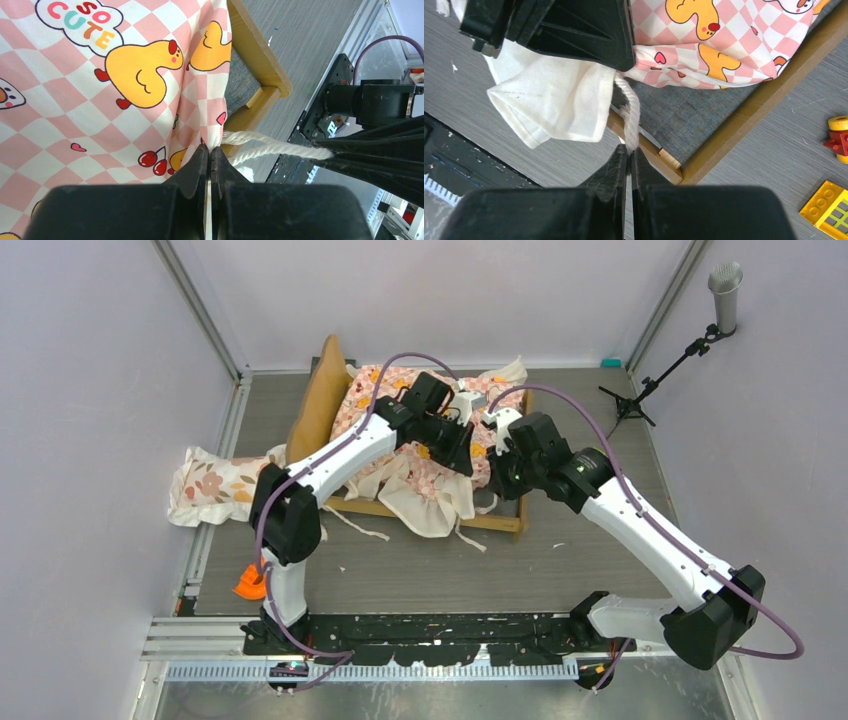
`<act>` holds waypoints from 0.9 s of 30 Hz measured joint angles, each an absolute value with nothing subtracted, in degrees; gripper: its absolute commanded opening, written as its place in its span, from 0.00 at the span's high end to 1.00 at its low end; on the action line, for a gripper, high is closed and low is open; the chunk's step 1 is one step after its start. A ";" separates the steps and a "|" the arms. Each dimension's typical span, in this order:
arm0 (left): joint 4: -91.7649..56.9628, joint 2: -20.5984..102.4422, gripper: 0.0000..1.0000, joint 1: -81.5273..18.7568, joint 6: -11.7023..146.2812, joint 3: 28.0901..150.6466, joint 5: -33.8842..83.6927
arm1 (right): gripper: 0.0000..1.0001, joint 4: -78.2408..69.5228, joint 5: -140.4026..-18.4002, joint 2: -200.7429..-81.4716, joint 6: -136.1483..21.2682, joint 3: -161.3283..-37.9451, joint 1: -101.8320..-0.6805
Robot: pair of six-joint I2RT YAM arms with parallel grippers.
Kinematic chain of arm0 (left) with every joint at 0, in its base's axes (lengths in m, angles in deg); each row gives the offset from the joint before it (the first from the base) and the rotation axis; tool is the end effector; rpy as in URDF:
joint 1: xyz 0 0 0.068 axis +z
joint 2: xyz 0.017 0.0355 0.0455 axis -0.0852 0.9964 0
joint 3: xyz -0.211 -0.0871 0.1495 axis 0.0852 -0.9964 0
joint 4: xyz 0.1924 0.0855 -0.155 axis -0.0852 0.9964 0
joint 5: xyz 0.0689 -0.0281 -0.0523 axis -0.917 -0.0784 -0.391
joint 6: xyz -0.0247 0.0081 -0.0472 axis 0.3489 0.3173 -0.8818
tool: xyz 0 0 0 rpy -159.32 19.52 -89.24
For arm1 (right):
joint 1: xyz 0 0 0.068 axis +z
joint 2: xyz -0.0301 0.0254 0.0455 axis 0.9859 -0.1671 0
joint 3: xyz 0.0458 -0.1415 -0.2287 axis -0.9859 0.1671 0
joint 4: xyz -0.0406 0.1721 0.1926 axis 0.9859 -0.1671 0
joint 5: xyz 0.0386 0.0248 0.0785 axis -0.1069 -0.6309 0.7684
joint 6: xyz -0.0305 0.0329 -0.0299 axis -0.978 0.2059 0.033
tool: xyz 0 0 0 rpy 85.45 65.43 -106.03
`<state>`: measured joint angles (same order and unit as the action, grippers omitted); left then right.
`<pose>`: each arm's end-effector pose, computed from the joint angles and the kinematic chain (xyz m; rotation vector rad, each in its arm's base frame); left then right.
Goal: Set up the pet bed
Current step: Cross the ropes on the bed frame.
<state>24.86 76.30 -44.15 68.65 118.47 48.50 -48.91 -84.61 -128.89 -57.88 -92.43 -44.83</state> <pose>0.3232 -0.2884 0.2996 0.8920 2.3850 -1.0457 0.2001 0.1448 0.3396 -0.6253 2.3197 0.3985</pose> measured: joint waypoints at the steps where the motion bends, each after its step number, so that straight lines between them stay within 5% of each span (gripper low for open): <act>1: 24.86 76.41 1.00 -44.15 68.61 118.47 48.65 | 0.99 -48.91 -85.02 -129.15 -57.95 -92.34 -44.83; 27: 24.67 77.78 1.00 -44.13 67.47 118.39 50.79 | 0.99 -40.47 -89.37 -132.54 -57.18 -85.56 -44.85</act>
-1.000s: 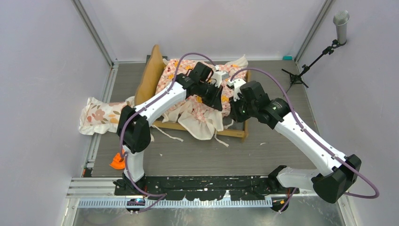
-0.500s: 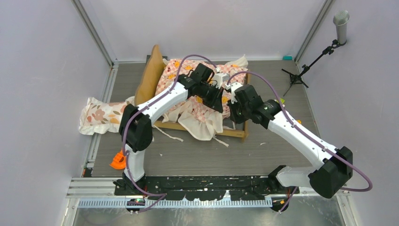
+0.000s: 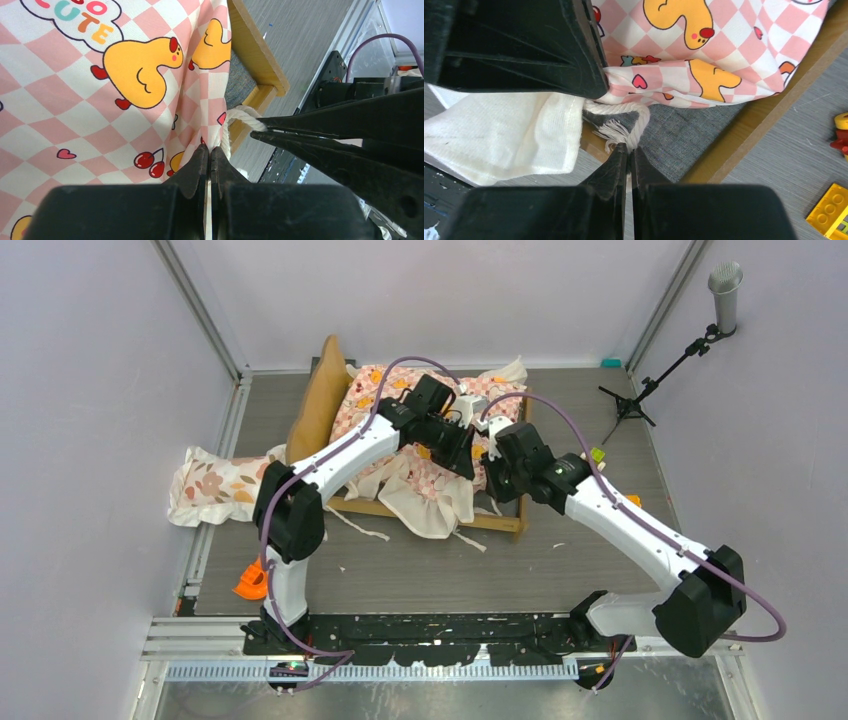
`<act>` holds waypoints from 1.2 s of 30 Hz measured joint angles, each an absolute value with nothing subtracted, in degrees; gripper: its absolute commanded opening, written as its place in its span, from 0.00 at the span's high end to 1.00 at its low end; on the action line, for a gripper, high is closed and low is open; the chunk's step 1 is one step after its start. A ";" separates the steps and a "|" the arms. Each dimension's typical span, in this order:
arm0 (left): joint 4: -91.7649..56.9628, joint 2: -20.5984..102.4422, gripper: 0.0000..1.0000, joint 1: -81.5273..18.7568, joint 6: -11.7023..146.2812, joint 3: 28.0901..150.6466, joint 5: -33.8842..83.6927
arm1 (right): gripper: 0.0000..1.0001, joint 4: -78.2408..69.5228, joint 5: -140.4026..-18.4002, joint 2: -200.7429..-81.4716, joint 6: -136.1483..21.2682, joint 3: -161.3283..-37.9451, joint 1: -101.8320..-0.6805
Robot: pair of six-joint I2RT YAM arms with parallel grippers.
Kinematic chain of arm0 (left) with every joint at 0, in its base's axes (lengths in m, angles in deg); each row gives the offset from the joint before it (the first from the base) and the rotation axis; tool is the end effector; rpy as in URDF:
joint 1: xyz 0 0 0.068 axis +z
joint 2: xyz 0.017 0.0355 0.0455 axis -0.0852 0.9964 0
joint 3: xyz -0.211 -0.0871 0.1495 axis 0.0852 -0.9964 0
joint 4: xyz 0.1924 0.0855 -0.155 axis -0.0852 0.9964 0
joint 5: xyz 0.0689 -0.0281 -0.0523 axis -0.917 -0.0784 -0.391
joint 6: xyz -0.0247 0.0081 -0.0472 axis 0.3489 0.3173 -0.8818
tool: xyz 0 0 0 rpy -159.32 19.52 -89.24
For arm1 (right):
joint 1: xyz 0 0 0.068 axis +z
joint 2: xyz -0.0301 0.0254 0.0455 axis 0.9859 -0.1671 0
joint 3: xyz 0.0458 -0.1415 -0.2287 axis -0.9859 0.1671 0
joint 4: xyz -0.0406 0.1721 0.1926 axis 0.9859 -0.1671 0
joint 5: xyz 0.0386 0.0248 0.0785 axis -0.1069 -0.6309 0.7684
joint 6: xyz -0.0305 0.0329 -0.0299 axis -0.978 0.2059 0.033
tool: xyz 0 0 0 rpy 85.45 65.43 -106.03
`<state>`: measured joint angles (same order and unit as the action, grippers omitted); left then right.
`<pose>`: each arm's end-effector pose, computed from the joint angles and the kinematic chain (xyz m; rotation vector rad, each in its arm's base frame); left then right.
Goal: Set up the pet bed
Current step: Cross the ropes on the bed frame.
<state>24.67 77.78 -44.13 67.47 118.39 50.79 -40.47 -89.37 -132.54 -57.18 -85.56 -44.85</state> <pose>0.3259 -0.2919 0.2893 0.8863 2.4188 -1.0985 0.2177 0.1536 0.2966 -0.5771 2.3532 0.2950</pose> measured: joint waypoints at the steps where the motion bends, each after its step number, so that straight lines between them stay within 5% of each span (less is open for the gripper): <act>1: 24.67 77.81 1.00 -44.13 67.45 118.39 50.82 | 0.99 -40.76 -89.28 -133.00 -57.01 -85.61 -44.85; 30: 23.05 80.58 1.00 -44.13 67.32 118.21 49.64 | 0.97 -34.90 -109.39 -136.49 -55.46 -83.46 -44.75; 36: 22.94 80.58 1.00 -44.13 67.32 118.21 49.61 | 0.71 -34.61 -109.50 -136.56 -55.44 -82.96 -44.70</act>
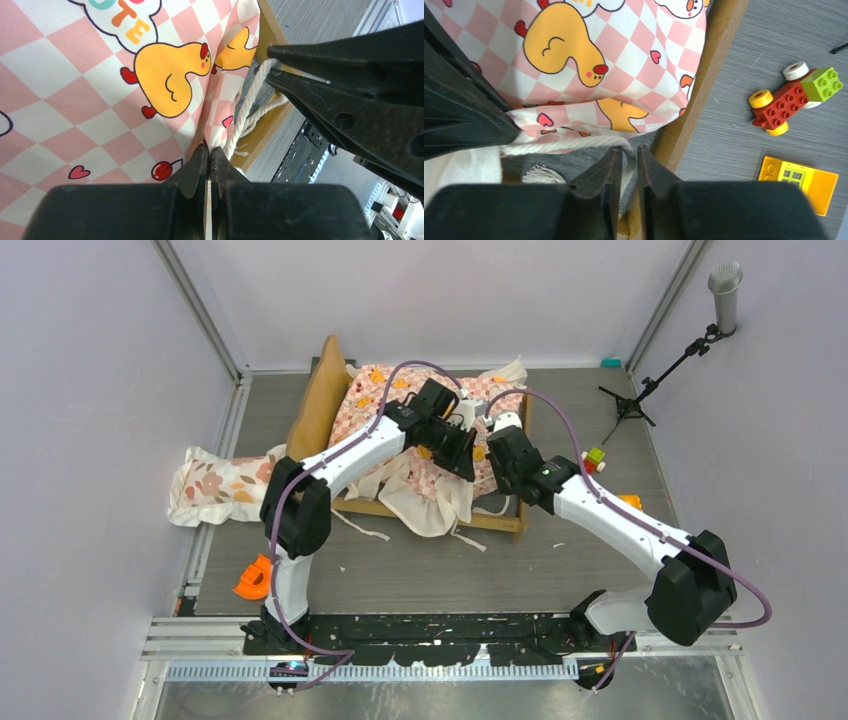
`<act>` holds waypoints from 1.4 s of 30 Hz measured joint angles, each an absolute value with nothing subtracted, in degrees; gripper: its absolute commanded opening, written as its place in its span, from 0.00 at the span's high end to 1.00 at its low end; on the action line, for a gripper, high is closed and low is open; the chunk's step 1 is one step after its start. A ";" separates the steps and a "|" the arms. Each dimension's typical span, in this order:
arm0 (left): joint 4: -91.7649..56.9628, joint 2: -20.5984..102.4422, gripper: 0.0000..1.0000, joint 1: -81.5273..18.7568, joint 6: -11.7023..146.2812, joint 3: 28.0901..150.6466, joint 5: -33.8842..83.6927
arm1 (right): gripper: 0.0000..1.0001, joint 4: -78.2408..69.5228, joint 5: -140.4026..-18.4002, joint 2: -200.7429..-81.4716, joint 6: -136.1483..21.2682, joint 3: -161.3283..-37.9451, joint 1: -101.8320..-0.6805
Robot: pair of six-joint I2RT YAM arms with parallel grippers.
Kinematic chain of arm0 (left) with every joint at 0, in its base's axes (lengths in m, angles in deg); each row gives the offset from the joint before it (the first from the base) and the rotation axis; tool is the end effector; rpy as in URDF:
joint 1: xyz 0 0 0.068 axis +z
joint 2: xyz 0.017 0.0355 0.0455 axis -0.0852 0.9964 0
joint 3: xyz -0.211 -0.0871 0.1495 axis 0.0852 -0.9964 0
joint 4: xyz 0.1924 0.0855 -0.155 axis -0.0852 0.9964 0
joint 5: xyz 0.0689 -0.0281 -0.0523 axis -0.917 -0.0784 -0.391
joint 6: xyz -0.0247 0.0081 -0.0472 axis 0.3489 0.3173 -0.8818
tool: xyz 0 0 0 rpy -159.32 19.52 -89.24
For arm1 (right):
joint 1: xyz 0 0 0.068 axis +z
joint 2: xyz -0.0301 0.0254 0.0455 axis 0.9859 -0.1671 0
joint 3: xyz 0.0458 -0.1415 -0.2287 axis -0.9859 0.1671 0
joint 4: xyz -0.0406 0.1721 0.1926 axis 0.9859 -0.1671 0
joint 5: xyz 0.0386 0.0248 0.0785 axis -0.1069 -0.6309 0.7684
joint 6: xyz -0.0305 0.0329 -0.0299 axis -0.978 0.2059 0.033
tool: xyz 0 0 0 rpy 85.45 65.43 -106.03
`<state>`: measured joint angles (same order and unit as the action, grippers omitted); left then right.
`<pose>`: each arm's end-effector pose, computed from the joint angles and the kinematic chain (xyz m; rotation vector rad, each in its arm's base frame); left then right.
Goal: Set up the pet bed
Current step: Cross the ropes on the bed frame.
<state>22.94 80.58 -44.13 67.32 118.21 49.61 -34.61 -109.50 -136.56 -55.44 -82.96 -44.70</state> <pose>0.3345 -0.2981 0.2693 0.8726 2.4481 -1.0699 0.2363 0.1529 0.2735 -0.3705 2.3065 -0.0932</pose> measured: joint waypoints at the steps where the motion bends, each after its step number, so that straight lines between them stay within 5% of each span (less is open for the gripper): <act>1: 22.96 80.58 1.00 -44.13 67.32 118.21 49.61 | 0.67 -34.61 -109.59 -136.56 -55.26 -82.85 -44.70; 8: 22.96 80.63 1.00 -44.13 67.32 118.21 49.22 | 0.55 -36.10 -109.41 -136.56 -54.32 -82.61 -44.72; 26: 22.96 80.63 1.00 -44.13 67.56 118.21 48.65 | 0.56 -44.21 -104.82 -138.77 -48.46 -84.97 -44.72; 35: 22.96 80.63 1.00 -44.13 67.97 118.19 47.04 | 0.68 -45.63 -104.43 -140.76 -46.95 -84.97 -44.72; 42: 22.96 80.63 1.00 -44.13 68.54 118.19 46.60 | 0.94 -44.95 -100.21 -138.33 -45.38 -83.55 -44.72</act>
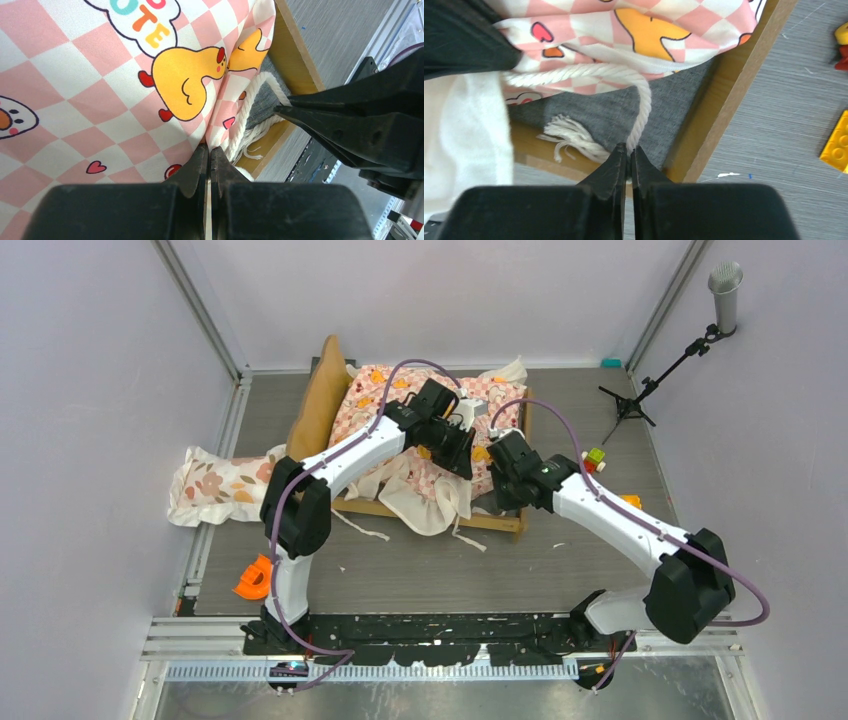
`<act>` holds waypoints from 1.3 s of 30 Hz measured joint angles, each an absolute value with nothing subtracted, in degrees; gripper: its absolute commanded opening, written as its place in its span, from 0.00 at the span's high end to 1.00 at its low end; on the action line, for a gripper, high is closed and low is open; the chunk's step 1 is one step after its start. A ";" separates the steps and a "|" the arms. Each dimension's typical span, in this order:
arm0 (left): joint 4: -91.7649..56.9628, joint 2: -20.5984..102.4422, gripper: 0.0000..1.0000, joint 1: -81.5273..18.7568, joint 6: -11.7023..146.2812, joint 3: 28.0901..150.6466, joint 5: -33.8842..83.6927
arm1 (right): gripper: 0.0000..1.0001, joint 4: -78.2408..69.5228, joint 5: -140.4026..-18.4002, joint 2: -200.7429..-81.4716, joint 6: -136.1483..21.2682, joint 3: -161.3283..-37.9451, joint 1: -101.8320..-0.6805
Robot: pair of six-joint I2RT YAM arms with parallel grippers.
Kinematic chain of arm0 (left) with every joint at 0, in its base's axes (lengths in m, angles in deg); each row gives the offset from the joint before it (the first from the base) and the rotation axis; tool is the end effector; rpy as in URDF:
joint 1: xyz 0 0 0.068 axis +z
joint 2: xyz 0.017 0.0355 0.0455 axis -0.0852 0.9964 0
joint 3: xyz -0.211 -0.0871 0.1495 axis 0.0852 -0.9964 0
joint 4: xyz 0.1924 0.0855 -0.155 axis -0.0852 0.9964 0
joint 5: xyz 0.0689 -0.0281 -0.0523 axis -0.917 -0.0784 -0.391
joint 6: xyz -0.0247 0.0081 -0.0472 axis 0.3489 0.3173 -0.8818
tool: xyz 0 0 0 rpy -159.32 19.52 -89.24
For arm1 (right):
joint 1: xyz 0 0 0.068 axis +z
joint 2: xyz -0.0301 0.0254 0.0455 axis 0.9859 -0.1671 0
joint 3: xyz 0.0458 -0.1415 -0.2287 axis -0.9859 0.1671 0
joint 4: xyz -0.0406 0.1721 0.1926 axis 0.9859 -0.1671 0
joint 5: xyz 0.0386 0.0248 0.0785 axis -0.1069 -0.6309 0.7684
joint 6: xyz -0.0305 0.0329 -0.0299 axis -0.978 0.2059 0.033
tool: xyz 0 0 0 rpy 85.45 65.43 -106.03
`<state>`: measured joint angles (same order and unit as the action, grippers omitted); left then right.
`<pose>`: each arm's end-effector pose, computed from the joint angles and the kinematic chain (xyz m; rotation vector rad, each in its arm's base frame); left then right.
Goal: Set up the pet bed
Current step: Cross the ropes on the bed frame.
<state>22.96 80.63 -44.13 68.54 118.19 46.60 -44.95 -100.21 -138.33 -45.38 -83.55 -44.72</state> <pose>0.3360 -0.2973 0.2680 0.8731 2.4431 -0.9966 0.2259 0.1521 0.2560 -0.2967 2.5570 0.0525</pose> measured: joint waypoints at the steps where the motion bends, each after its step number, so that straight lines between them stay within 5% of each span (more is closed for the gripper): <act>1: 22.96 80.63 1.00 -44.13 68.59 118.19 46.58 | 0.96 -44.89 -99.53 -137.59 -45.08 -83.27 -44.72; 39: 21.96 80.63 1.00 -44.15 68.56 116.40 46.99 | 0.98 -37.67 -95.21 -139.38 -44.62 -78.24 -45.23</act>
